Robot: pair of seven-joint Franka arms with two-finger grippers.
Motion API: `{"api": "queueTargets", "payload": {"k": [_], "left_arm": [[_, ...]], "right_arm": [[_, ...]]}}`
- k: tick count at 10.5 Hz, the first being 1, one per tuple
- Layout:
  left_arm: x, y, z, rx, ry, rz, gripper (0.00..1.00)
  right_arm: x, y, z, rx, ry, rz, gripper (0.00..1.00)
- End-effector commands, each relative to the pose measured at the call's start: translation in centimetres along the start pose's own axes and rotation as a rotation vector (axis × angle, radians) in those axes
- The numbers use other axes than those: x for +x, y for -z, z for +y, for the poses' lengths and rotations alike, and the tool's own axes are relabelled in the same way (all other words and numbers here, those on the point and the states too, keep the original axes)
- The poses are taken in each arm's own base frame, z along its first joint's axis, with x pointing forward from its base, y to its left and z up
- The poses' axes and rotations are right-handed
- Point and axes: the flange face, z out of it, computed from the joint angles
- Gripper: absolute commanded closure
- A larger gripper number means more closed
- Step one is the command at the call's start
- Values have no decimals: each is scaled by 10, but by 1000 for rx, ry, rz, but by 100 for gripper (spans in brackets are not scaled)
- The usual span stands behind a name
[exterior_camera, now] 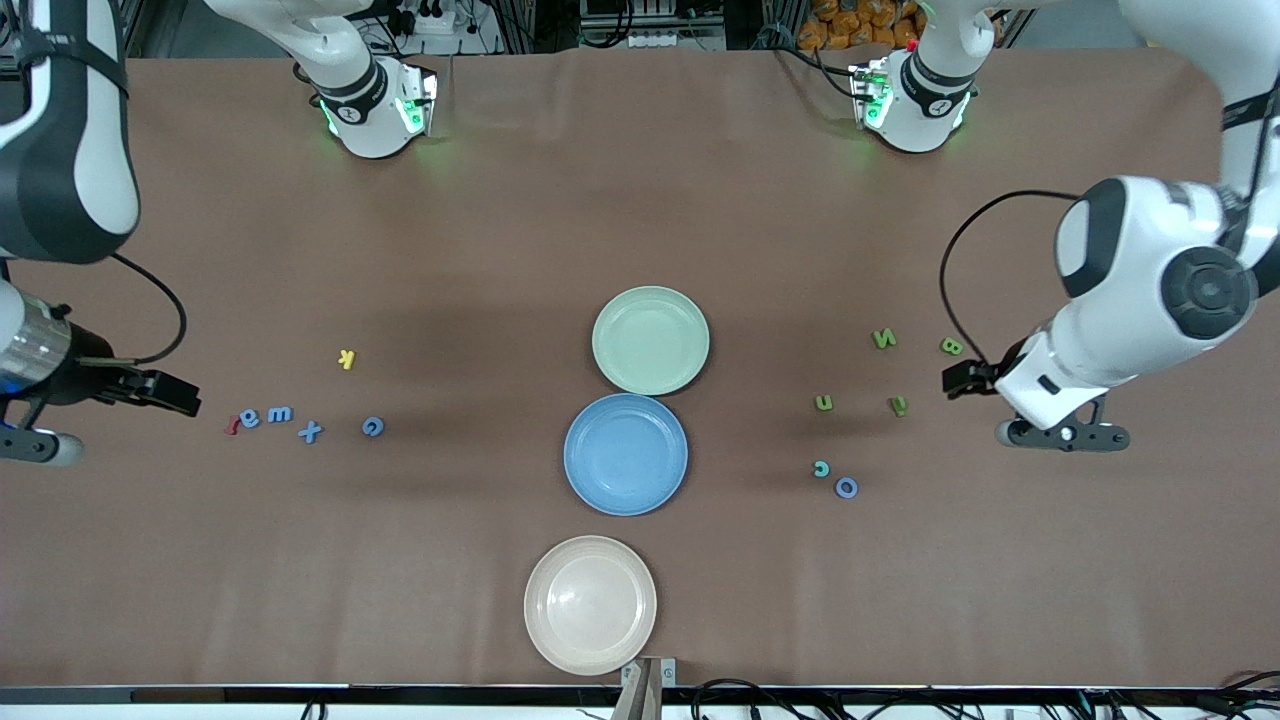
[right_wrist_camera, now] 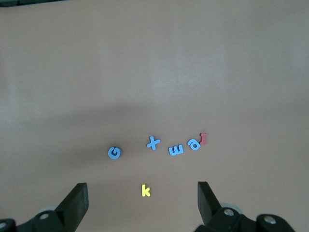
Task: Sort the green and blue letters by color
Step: 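Reach the right gripper to the blue G while the left gripper reaches the i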
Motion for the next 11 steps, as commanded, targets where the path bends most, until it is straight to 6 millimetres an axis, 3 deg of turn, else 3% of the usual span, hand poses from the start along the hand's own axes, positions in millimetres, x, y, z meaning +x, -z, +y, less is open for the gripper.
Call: {"api": "queueTargets", "payload": {"k": [1,5,7,11], "left_arm": [[-12,-50,7,3,84,38,0],[-10,-96,26,-1,197,-14,0],[-12,-121,45,-9,267,-9,0],[-25,-157,49,-30,298,26,0]], "right_arm": [[16,-27,20,16,-18,-6,0],[28,-70,2,116,-146,-31,0],[24,-92,-25,95,-290,-61,0],[5,-167,-64,70,-557,-75,0]]}}
